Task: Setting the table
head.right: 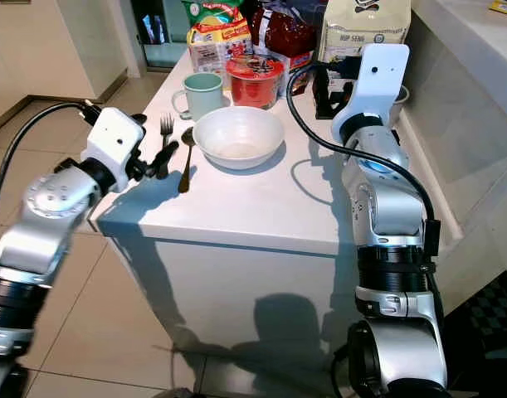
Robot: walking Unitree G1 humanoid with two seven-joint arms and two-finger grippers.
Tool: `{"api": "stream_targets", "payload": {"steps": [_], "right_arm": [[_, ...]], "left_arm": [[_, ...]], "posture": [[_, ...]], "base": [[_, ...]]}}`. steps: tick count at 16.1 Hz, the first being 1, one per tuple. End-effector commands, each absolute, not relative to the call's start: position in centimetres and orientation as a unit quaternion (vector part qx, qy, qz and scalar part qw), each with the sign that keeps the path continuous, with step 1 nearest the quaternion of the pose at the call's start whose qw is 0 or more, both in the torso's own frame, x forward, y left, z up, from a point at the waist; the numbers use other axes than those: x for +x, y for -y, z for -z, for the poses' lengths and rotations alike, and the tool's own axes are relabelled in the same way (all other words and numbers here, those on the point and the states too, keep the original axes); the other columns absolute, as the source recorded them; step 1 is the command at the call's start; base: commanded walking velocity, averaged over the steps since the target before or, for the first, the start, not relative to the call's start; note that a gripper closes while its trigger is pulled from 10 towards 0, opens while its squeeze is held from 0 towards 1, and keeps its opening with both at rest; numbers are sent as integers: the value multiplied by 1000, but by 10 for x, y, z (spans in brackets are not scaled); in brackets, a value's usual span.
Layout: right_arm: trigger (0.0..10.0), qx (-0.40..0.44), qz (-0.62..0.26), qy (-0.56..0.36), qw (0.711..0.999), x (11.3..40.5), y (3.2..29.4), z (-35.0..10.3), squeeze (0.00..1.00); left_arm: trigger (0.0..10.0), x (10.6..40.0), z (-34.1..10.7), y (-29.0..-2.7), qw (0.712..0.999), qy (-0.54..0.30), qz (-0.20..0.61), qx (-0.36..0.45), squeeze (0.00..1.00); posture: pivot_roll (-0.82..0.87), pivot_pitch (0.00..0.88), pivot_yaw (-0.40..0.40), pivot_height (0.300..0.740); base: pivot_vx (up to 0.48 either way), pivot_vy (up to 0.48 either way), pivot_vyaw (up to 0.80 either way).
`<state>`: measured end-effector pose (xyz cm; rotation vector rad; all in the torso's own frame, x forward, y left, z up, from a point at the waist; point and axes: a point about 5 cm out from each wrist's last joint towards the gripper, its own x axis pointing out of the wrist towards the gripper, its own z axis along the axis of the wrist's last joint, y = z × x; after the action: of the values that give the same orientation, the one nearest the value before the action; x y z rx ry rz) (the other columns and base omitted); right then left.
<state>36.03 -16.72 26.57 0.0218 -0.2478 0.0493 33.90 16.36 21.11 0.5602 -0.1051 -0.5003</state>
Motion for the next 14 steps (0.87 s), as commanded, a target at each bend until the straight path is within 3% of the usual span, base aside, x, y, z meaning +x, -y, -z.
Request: {"api": "stream_targets", "payload": {"steps": [1, 4, 14], "right_arm": [[10000, 15, -30, 130, 991, 361, 164, -269, 0], [10000, 20, -35, 132, 990, 361, 161, -269, 0], [10000, 28, -49, 131, 990, 358, 150, -265, 0]], "left_arm": [[10000, 338, -215, -160, 913, 53, 275, 296, 0], [10000, 345, -210, -160, 883, 47, 300, 357, 0], [10000, 364, -206, -141, 842, 96, 319, 424, 0]], "posture": [[78, 0, 61, 740], [82, 0, 66, 740], [64, 0, 78, 740]], "base": [[0, 0, 0], [0, 0, 0], [0, 0, 0]]}}
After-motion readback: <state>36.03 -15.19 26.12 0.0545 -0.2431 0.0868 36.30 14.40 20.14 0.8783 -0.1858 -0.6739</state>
